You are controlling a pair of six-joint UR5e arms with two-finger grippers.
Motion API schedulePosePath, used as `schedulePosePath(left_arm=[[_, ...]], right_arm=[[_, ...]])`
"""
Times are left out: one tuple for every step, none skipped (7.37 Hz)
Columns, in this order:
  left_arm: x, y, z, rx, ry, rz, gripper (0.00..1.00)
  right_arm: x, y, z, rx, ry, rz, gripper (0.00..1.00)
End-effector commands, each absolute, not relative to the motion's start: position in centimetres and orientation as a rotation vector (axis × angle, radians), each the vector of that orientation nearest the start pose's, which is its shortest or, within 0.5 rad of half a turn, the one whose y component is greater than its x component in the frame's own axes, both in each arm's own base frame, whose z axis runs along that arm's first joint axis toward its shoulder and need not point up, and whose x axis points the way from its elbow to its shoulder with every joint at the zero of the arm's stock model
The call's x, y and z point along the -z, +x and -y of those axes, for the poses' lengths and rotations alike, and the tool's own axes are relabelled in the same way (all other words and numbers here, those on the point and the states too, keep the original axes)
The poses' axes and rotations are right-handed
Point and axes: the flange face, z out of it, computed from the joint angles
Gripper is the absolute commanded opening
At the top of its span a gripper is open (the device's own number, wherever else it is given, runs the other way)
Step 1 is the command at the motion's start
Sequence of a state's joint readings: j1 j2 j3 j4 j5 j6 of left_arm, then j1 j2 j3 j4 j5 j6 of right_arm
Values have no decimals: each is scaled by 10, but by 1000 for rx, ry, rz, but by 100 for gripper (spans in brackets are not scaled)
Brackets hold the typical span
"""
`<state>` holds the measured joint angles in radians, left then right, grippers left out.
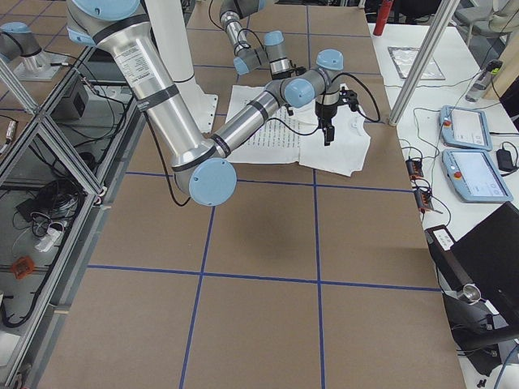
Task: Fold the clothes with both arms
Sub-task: 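Lay the sleeve across the chest with the left gripper while right arm approaches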
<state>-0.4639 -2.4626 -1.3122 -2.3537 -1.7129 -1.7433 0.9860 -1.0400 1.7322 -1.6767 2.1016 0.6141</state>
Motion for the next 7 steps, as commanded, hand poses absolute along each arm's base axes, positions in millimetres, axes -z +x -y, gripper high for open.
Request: schedulePosePath(left_arm=[[-118, 626, 439, 322, 104, -1399, 100], [-130, 608, 430, 222, 90, -1354, 100], [-143, 575, 432, 174, 138, -1299, 100], [-158, 534, 447, 100, 175, -1239, 100], [-176, 486, 466, 21, 185, -1198, 100], [-201, 438, 484, -54, 233, -1175, 100], [-230, 398, 498, -138, 273, -1150, 100]], right_arm=[[-293, -304, 579, 125, 171, 745, 100], [-286, -323, 573, 124, 160, 749, 100], [-273, -349, 565, 107, 166, 739, 100], [-255, -380, 564, 69, 169, 729, 100], [-234, -420, 569, 28, 160, 717, 100], [-224, -461, 580, -27, 181, 723, 100], [-222, -506, 591, -82, 203, 751, 100]])
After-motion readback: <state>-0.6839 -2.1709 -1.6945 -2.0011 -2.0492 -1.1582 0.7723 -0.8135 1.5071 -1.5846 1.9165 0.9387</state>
